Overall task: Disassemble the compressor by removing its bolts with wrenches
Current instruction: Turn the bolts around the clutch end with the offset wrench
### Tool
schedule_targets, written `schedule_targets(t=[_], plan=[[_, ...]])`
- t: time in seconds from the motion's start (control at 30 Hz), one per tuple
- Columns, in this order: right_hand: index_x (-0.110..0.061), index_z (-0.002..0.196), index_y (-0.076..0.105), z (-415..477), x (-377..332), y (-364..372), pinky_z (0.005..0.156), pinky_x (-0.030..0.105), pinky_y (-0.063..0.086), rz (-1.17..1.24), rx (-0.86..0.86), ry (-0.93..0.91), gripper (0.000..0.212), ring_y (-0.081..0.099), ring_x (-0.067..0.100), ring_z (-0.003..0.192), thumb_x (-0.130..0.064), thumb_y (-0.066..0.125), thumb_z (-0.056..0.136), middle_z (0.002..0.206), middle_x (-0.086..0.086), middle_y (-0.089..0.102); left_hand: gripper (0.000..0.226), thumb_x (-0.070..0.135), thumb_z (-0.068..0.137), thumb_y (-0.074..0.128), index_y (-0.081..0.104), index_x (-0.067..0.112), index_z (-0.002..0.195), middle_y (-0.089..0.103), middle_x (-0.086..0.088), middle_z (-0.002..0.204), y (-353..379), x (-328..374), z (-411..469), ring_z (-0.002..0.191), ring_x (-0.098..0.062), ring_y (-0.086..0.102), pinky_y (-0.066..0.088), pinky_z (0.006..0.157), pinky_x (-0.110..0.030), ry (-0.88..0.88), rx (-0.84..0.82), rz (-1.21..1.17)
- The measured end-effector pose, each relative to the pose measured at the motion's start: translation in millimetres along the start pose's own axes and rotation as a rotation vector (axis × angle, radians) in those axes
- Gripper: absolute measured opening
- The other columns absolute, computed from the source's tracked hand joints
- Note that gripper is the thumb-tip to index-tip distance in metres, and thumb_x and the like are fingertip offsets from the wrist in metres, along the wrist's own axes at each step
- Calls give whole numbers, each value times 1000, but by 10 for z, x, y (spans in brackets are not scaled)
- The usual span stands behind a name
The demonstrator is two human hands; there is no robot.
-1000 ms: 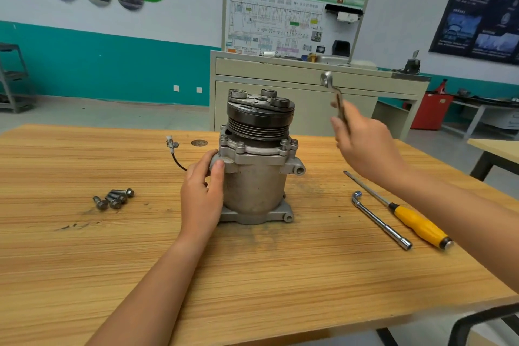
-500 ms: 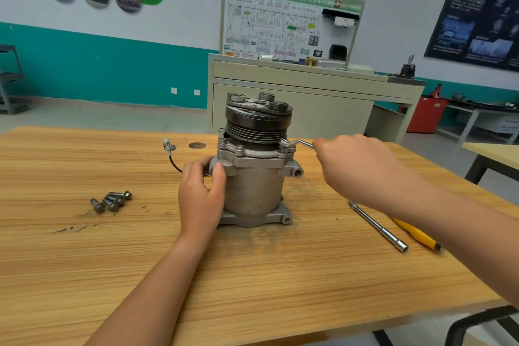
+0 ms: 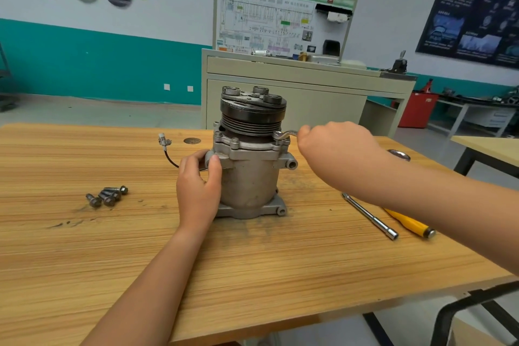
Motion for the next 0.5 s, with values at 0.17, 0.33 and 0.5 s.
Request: schedule_targets(t=[0.17,0.33,0.5], plan=[[-3,115,48,81,54,8,51,30,36,-97,29,-77,27,33,19,50,3,45,89,59,2,27,24,22,94,50,58,11,114,54,3,106,1,-5,-1,98,-6,48,34,82,-13,-12,-14,-25],[-11,113,47,174,238,165,40,25,25,-39,47,-32,21,29,13,47,-6,39,94,58,0,32,28,24,94,50,57,11,117,51,3,112,4,-9,-1,102,-4,46,36,87,-20,-20,-12,-33],[-6,125,37,112,170,243,35,25,20,-104,115,-52,39,27,14,41,3,43,87,52,0,30,28,25,94,51,57,13,118,40,4,119,2,-4,-17,105,-14,48,42,94,-32,-40,-7,-44]])
Point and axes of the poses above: each hand's wrist, its own z-axis towards the middle knuckle, its own y-axis out of the palm, x = y × z, the point moved 6 cm from there along z, towards the middle knuckle
